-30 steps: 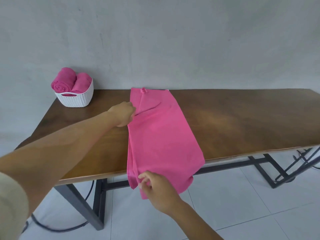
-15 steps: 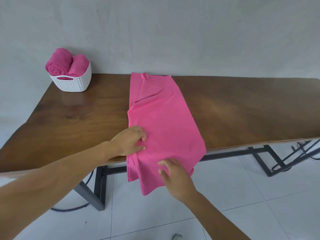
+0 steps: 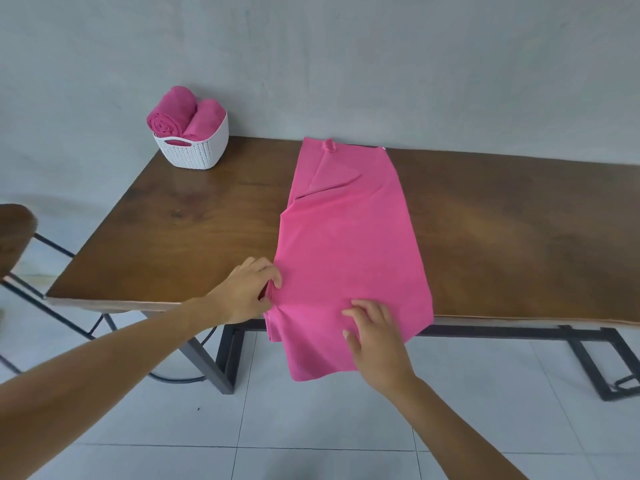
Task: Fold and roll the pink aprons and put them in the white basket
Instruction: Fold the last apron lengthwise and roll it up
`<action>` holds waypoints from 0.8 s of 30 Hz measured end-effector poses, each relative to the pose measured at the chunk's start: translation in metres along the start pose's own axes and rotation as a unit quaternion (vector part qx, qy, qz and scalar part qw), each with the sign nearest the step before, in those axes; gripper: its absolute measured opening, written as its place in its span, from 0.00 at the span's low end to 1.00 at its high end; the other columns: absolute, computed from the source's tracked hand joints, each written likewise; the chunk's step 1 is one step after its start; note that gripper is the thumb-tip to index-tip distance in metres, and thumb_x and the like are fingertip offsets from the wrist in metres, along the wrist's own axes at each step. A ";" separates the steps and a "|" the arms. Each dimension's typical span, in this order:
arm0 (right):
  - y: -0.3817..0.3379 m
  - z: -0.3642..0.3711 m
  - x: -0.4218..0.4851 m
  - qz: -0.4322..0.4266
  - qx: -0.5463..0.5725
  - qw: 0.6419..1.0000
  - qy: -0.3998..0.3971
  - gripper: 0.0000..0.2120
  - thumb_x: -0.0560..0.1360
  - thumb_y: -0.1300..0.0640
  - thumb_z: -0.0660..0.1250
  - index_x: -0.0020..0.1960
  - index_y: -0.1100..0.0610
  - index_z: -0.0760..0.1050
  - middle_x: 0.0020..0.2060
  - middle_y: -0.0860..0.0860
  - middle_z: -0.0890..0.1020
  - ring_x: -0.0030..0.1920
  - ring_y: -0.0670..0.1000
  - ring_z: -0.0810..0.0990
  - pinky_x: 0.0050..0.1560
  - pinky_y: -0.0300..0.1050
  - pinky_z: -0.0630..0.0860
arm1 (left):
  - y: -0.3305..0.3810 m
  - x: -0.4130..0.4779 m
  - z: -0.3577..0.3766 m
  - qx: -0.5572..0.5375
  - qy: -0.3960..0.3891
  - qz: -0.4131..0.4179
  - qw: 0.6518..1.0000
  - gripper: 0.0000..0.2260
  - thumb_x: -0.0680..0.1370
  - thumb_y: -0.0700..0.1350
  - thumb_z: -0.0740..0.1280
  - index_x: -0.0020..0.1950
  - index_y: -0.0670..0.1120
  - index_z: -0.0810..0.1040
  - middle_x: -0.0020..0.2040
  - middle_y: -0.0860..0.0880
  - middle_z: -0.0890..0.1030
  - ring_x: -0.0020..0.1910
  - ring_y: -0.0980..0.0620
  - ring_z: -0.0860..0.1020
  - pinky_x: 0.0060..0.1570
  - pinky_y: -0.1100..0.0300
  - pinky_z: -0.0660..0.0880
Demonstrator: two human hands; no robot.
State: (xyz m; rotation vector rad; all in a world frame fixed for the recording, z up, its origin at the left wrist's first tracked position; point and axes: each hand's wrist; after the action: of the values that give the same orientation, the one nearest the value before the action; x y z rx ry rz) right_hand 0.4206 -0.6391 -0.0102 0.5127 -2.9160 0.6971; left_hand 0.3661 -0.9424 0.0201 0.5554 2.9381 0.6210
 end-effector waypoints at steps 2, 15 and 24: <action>0.007 -0.002 0.001 -0.017 0.009 1.000 -0.012 0.14 0.79 0.54 0.67 0.65 0.51 0.76 0.67 0.46 0.72 0.67 0.50 0.67 0.67 0.49 0.70 | 0.001 -0.004 -0.002 -0.002 -0.004 -0.016 1.000 0.16 0.72 0.38 0.70 0.55 0.54 0.76 0.57 0.57 0.72 0.57 0.53 0.66 0.64 0.51 0.69; 0.077 -0.020 -0.032 -0.067 0.063 0.995 0.048 0.08 0.77 0.65 0.68 0.51 0.53 0.80 0.49 0.44 0.79 0.53 0.47 0.75 0.51 0.39 0.72 | 0.035 0.001 0.001 0.012 -0.072 -0.127 0.989 0.24 0.71 0.38 0.70 0.59 0.62 0.71 0.61 0.57 0.65 0.64 0.52 0.61 0.68 0.52 0.57; 0.154 -0.007 -0.059 0.146 0.156 0.972 -0.098 0.08 0.80 0.60 0.63 0.50 0.49 0.79 0.47 0.41 0.82 0.48 0.43 0.78 0.49 0.40 0.75 | 0.101 0.051 0.031 0.009 -0.031 -0.083 0.996 0.34 0.71 0.69 0.62 0.75 0.58 0.66 0.76 0.53 0.61 0.77 0.49 0.57 0.74 0.45 0.54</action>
State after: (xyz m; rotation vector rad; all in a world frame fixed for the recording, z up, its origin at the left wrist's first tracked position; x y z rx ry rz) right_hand 0.4231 -0.4891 -0.0793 0.1833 -3.1156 1.2225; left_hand 0.3573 -0.8265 0.0321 0.3215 2.8948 0.5497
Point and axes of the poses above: each hand's wrist, its own x-axis towards the middle knuckle, its own z-axis out of the palm, y = z × x
